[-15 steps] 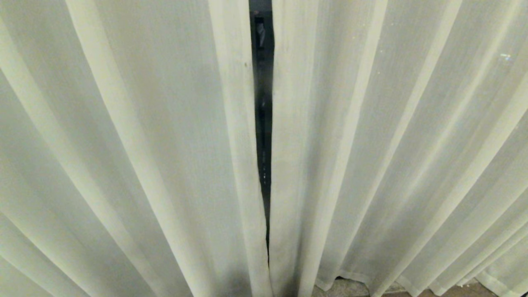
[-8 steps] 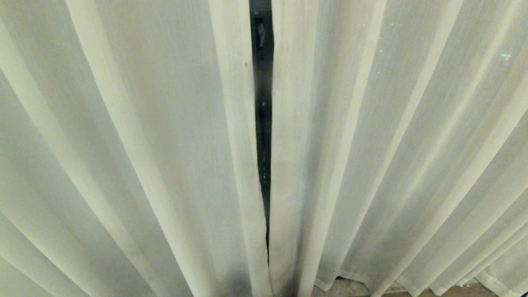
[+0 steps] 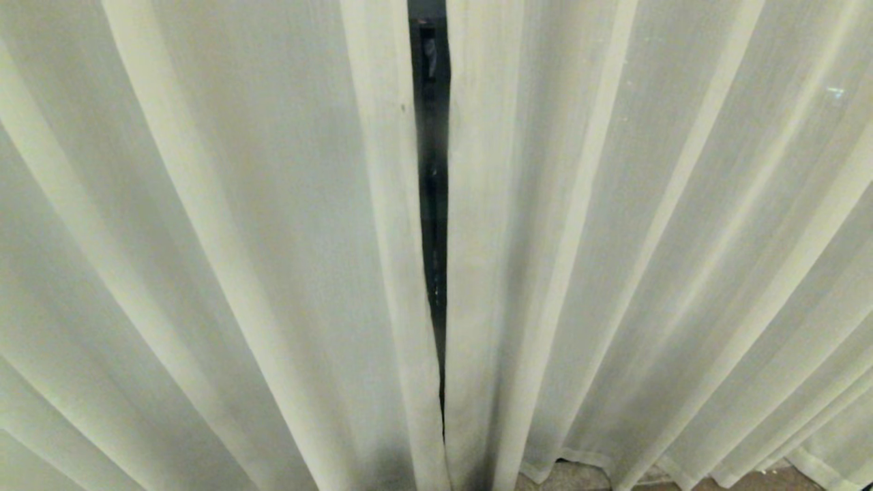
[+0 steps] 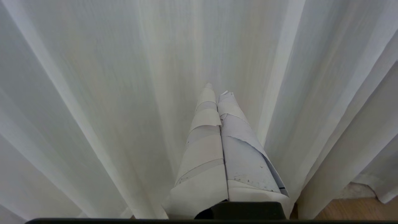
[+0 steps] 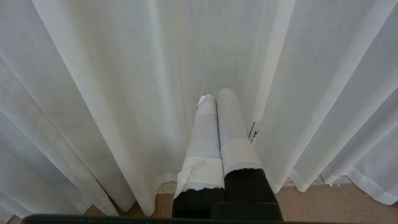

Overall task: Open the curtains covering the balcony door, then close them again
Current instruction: Close the outer curtains on both sides

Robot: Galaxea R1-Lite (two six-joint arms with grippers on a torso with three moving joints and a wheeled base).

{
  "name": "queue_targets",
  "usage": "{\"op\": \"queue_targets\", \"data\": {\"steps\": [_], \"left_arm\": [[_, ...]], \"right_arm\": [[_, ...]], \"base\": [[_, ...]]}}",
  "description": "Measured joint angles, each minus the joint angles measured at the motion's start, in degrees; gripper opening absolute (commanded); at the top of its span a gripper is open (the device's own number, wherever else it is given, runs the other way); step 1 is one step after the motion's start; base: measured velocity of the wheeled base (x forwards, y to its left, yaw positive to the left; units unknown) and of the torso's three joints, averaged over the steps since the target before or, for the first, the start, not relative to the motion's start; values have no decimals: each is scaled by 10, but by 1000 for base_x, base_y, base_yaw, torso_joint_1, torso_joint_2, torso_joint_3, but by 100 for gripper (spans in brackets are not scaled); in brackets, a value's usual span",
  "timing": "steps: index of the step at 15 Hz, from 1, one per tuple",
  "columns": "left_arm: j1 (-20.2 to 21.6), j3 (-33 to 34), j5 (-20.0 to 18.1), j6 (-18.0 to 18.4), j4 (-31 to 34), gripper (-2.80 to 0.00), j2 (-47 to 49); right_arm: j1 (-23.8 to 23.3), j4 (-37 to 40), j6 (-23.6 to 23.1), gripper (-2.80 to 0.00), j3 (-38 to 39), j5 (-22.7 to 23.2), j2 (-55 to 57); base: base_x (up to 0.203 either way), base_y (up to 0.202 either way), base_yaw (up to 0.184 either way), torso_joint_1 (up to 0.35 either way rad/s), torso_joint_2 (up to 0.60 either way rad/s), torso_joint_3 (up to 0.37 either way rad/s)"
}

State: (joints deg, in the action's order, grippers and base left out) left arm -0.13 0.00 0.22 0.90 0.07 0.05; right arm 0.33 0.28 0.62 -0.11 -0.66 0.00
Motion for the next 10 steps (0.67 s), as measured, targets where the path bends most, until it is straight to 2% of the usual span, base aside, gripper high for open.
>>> {"op": "queue_targets", "data": {"steps": [10], "left_arm": [[0, 0, 1, -1, 0, -280, 0]], "right_arm": [[0, 0, 0, -280, 0, 0, 0]], "base": [[0, 188, 1, 2, 2, 2]]}}
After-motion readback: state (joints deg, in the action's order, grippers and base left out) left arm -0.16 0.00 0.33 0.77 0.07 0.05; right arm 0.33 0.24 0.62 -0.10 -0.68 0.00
